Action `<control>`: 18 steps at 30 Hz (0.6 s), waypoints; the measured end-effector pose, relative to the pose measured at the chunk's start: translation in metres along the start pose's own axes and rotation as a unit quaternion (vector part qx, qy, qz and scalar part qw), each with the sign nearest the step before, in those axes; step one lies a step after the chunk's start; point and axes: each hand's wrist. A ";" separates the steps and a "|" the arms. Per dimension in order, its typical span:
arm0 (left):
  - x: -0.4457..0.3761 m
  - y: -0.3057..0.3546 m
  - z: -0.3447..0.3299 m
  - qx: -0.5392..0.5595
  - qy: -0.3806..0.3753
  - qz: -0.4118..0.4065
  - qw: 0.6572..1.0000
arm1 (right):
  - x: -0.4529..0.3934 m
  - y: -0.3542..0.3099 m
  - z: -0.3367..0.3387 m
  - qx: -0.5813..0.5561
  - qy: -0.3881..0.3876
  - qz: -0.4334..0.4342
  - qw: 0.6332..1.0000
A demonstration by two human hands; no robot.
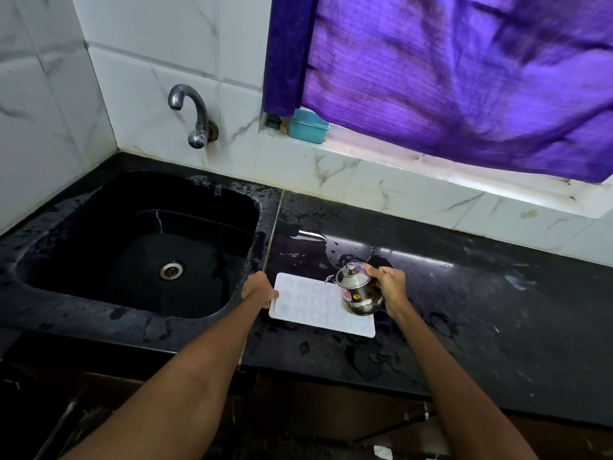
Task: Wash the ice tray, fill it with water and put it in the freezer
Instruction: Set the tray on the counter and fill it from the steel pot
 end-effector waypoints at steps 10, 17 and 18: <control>-0.001 -0.002 -0.002 -0.003 0.007 -0.004 1.000 | -0.010 0.005 0.011 -0.064 0.037 -0.042 0.996; -0.002 -0.002 -0.002 -0.002 0.008 -0.005 1.000 | -0.013 0.002 0.022 -0.050 0.051 -0.029 0.997; -0.002 -0.002 -0.002 -0.001 0.007 -0.004 1.000 | -0.013 0.003 0.022 -0.044 0.053 -0.030 0.997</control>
Point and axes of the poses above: each hand's wrist, its own x-axis away from the middle knuckle, its own z-axis out of the back of the hand, y = z × x, and after that the axes turned 1 degree about -y, right-handed
